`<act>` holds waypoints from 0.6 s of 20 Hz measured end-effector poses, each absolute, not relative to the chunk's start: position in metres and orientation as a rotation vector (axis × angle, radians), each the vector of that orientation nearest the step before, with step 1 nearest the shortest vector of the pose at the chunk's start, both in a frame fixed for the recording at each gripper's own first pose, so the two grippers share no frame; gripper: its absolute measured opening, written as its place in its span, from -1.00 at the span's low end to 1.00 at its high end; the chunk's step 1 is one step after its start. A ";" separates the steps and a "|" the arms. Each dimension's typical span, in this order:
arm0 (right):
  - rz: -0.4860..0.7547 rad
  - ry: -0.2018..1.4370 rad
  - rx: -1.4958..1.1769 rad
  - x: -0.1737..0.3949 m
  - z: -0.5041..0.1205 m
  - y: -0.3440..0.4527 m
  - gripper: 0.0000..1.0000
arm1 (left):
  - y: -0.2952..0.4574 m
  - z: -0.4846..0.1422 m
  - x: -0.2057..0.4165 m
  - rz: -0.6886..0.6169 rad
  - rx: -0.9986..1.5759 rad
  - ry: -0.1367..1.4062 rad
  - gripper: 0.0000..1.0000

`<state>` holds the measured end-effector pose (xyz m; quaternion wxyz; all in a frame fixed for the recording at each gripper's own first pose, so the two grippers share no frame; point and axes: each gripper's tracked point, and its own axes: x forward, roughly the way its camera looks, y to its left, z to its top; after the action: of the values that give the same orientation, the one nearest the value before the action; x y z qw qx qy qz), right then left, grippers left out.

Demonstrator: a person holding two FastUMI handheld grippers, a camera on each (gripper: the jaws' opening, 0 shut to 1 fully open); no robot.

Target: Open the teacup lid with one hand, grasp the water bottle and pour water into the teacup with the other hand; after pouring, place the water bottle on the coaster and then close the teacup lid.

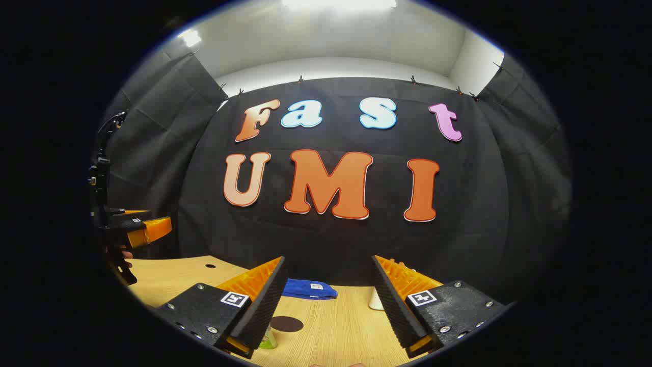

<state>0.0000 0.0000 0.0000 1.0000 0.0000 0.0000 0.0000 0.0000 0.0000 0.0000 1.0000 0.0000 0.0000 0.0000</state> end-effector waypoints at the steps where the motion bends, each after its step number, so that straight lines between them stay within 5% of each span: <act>1: 0.003 0.000 -0.003 -0.001 0.000 0.001 0.95 | 0.000 -0.001 -0.001 0.005 0.004 0.001 0.96; 12: 0.026 0.006 -0.016 -0.005 -0.002 0.010 0.95 | -0.002 0.001 -0.006 -0.015 -0.018 -0.002 0.93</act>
<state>-0.0047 0.0096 -0.0018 0.9999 -0.0080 0.0030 0.0132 -0.0057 -0.0018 0.0008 0.9999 -0.0092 -0.0010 -0.0074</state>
